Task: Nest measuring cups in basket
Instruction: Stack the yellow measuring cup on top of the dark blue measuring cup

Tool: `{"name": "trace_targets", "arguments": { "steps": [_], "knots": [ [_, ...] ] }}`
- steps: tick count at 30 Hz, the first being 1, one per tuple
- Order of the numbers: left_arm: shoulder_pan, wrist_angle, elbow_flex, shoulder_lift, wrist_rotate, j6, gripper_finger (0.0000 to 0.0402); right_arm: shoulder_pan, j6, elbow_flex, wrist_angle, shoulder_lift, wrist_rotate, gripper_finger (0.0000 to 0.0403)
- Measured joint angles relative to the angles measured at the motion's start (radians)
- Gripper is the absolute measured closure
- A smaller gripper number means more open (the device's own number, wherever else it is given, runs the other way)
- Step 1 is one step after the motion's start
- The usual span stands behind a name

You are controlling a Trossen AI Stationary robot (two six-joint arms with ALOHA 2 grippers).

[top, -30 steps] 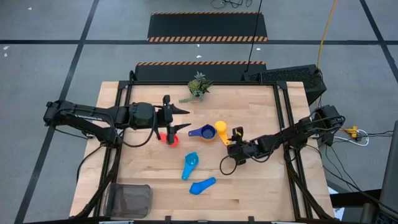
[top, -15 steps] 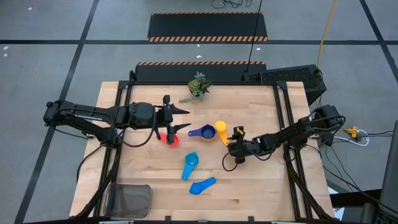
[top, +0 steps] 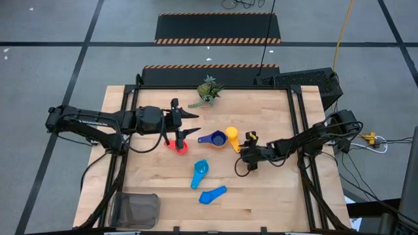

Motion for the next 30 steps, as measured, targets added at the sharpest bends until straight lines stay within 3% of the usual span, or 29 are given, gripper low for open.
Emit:
{"name": "trace_targets", "arguments": {
  "steps": [15,23,30],
  "knots": [
    [0.000,-0.001,0.000,0.000,0.000,0.000,0.0183,-0.001,-0.015,0.000,0.011,0.000,0.007,0.0396],
    [0.000,-0.020,0.000,0.000,0.000,0.000,0.0183,0.000,-0.008,0.000,0.025,-0.016,0.093,0.0400],
    [0.000,-0.037,0.000,0.000,0.000,0.000,0.0183,0.000,0.024,-0.001,-0.022,-0.112,0.186,0.0403]
  ]
}}
